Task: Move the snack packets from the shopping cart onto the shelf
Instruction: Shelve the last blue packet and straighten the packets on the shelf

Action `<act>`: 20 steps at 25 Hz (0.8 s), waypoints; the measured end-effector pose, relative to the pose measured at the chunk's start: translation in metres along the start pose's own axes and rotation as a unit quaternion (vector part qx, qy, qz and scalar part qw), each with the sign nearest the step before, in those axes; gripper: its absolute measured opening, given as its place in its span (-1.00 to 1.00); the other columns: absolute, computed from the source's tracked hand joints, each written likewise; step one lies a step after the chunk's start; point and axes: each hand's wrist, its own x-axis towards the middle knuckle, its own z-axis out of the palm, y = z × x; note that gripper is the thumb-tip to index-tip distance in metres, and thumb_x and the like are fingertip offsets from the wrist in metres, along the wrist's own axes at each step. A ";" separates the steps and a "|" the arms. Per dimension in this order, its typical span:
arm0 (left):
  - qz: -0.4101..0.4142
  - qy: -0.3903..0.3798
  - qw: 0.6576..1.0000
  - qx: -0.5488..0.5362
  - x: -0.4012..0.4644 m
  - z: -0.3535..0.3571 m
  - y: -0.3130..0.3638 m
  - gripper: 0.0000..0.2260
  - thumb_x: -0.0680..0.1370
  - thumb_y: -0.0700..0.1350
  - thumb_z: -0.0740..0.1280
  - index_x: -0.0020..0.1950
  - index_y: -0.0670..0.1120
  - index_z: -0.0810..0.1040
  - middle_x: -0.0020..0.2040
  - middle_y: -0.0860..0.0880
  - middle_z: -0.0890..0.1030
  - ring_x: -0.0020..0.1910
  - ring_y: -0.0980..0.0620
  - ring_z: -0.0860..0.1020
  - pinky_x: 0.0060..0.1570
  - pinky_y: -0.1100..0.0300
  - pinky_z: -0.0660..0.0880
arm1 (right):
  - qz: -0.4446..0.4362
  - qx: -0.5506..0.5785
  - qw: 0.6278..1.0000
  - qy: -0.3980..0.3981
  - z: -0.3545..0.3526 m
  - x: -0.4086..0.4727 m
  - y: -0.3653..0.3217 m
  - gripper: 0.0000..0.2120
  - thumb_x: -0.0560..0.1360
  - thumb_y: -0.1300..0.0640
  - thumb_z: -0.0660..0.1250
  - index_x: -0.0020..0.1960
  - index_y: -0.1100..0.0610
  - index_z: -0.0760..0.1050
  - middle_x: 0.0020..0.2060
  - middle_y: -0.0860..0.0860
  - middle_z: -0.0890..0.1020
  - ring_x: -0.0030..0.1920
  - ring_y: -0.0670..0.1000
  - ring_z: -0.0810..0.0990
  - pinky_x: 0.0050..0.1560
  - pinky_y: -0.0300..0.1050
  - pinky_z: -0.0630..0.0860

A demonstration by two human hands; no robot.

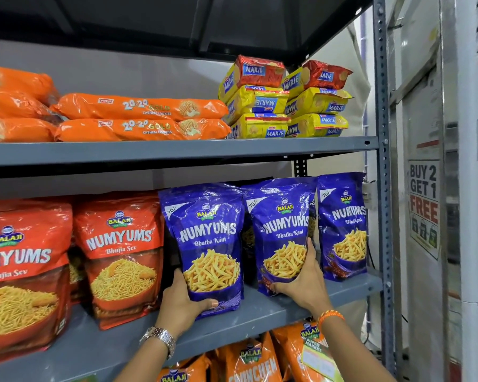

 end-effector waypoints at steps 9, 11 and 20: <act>0.070 0.342 0.933 0.089 -0.048 -0.097 -0.030 -0.24 0.22 -0.07 0.62 0.33 -0.08 0.36 0.24 -0.08 0.51 0.26 -0.15 0.48 0.28 -0.01 0.40 | -0.169 0.117 0.955 0.216 0.051 -0.106 -0.111 0.11 0.13 0.10 0.69 0.51 0.11 0.12 0.40 0.09 0.31 0.40 0.24 0.33 0.42 0.28 0.32; 0.050 0.437 0.884 0.158 -0.057 -0.136 -0.042 -0.18 0.17 -0.06 0.61 0.35 -0.14 0.34 0.30 -0.16 0.43 0.30 -0.24 0.39 0.36 -0.07 0.30 | -0.206 0.159 0.953 0.159 0.092 -0.132 -0.149 0.01 0.15 0.10 0.67 0.46 0.10 0.20 0.33 0.04 0.37 0.35 0.16 0.40 0.39 0.19 0.39; -0.198 0.291 0.922 0.158 -0.049 -0.213 -0.112 0.42 -0.01 0.11 0.70 0.55 0.01 -0.23 0.45 -0.29 0.19 0.33 -0.42 0.37 0.26 -0.23 0.43 | -0.035 0.021 0.995 -0.092 0.242 -0.137 -0.221 0.54 -0.10 -0.30 0.64 0.56 -0.03 -0.30 0.46 0.36 0.19 0.43 0.40 0.25 0.45 0.24 0.22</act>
